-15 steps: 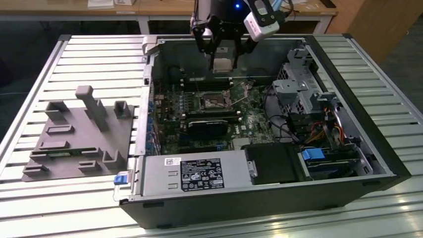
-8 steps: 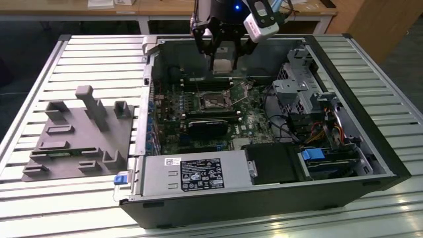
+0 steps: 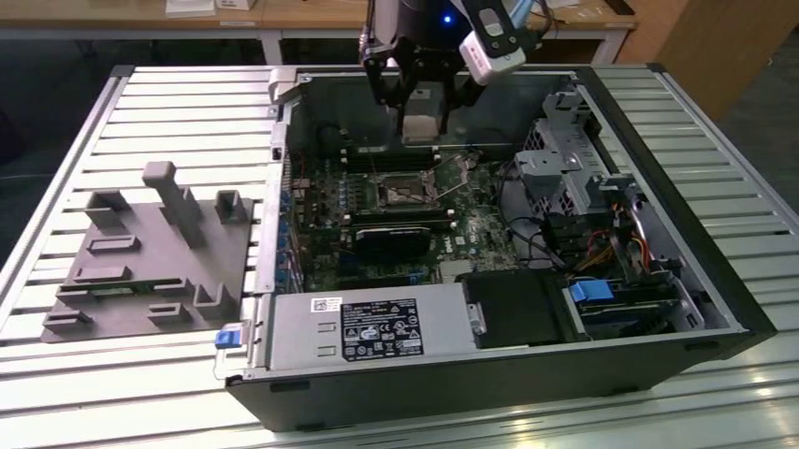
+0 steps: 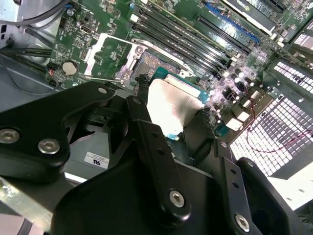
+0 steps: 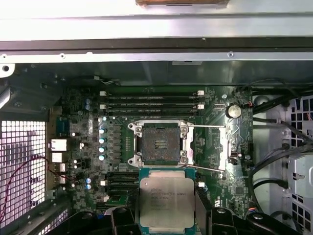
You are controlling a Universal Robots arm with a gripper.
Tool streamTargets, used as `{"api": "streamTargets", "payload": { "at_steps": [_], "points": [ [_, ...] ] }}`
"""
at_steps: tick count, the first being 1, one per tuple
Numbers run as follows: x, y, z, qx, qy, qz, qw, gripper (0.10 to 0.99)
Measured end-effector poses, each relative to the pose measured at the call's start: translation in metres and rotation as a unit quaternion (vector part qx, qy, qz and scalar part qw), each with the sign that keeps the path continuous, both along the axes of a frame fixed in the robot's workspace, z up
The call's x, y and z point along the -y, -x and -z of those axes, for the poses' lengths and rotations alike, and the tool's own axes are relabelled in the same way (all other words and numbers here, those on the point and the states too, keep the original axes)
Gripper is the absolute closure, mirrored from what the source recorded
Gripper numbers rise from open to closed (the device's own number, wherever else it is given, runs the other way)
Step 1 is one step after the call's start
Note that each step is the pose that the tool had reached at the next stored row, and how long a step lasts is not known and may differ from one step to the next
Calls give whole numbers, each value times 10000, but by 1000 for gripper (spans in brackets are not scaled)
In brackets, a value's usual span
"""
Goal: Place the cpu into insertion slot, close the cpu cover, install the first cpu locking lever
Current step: 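Place the cpu into insertion slot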
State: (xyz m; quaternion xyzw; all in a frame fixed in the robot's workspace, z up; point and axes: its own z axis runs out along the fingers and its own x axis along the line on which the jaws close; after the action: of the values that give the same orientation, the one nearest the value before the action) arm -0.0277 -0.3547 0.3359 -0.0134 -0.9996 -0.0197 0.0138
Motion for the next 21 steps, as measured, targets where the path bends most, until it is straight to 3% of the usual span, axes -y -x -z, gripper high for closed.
{"api": "streamTargets", "payload": {
  "at_steps": [7,14,17,21],
  "points": [
    [0,0,43,1,9,0,10000,549],
    [0,0,160,7,9,31,10000,549],
    [0,0,180,7,11,282,9996,549],
    [0,0,194,6,17,638,9980,549]
  ]
}}
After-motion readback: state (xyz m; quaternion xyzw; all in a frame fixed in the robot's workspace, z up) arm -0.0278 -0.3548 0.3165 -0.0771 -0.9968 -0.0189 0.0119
